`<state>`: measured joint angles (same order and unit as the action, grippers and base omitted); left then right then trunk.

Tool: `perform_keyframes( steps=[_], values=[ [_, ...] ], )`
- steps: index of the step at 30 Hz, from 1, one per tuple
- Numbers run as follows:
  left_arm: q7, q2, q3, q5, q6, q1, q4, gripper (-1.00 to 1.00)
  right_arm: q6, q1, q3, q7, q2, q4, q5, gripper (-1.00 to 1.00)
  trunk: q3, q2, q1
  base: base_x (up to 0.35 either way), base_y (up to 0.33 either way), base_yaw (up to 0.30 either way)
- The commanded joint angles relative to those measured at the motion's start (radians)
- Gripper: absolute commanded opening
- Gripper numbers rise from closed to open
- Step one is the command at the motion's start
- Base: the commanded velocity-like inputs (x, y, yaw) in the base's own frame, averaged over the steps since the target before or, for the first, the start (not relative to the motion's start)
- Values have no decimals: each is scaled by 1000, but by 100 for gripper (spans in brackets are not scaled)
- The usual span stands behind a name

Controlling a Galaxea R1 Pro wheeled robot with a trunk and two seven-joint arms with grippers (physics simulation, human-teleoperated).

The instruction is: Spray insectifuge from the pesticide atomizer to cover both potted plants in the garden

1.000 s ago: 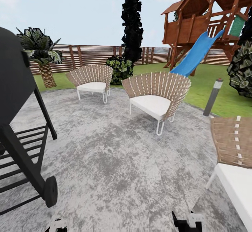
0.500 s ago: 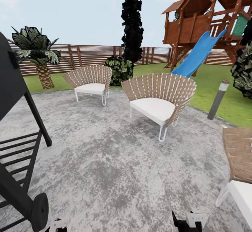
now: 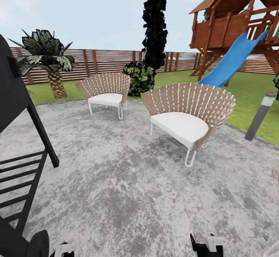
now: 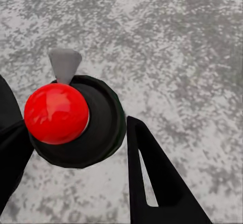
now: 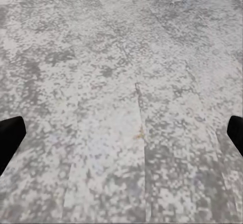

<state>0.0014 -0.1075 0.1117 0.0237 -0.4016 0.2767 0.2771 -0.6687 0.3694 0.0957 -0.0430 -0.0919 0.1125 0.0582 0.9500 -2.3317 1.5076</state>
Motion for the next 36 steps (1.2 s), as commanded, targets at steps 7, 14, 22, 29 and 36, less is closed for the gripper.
perform_keyframes(
  steps=[7,14,22,29,36],
  values=[
    [0,0,0,2,-3,1,-1,-100,-3,0,8,-5,0,-2,6,100,1,0,0,339,-62,274],
    [0,0,0,1,-3,1,-1,-100,-3,0,8,-6,0,-2,6,100,1,0,0,339,-97,256],
    [0,0,0,1,-3,1,-2,-100,-3,0,7,-6,0,-2,6,100,1,0,0,339,-100,43],
    [0,0,0,2,-3,1,-1,-100,-3,0,7,-7,0,-3,6,100,1,0,0,339,-63,1],
    [0,0,0,2,-3,1,-1,-100,-3,0,7,-7,1,-3,7,100,1,0,0,339,-5,0]
  ],
)
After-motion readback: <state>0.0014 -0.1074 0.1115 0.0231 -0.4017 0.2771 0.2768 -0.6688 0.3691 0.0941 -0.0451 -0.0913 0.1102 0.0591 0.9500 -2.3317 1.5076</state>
